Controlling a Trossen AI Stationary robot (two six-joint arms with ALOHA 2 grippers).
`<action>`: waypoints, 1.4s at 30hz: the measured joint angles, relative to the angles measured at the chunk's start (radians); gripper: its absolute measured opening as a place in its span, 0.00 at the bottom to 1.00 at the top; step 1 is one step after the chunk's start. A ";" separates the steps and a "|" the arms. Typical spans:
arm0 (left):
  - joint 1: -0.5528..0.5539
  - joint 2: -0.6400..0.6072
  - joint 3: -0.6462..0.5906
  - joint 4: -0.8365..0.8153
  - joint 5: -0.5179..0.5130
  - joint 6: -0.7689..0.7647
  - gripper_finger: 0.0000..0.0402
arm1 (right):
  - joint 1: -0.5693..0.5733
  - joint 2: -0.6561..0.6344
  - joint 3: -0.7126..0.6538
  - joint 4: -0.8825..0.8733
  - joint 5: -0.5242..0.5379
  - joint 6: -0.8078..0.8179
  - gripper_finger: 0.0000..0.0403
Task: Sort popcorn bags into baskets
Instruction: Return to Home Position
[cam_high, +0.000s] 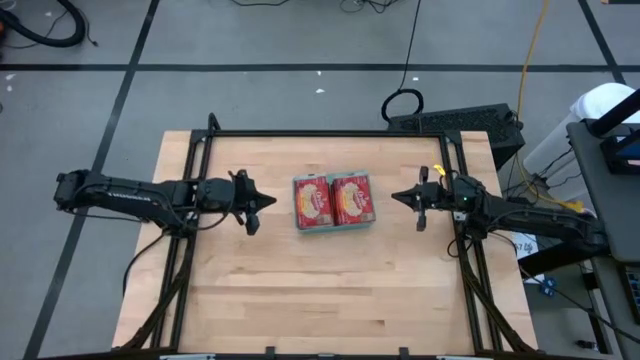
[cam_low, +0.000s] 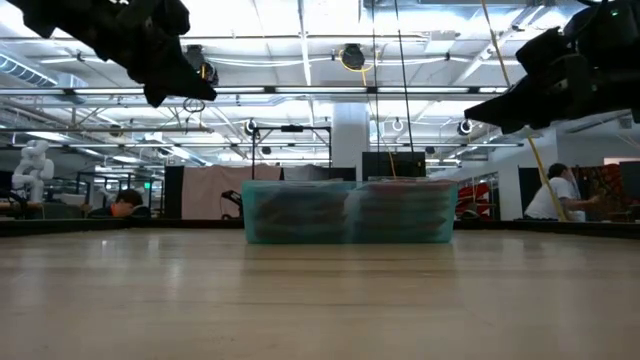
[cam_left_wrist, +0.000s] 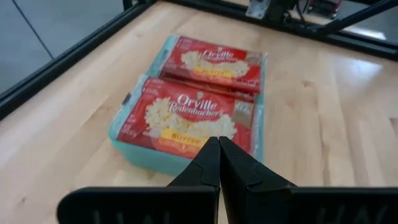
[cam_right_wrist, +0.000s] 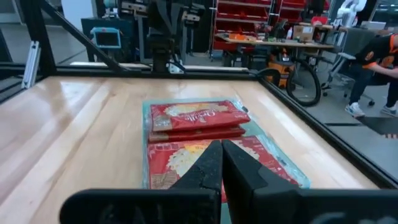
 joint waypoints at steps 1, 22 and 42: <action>-0.005 -0.001 -0.002 0.006 -0.004 0.000 0.00 | 0.000 -0.021 0.000 -0.022 0.000 0.000 0.00; -0.011 0.000 -0.018 0.054 -0.017 0.038 0.00 | 0.002 -0.218 -0.065 -0.065 0.067 0.001 0.00; -0.006 -0.006 -0.017 0.103 -0.024 0.043 0.00 | 0.120 -0.417 -0.035 -0.298 0.250 0.011 0.00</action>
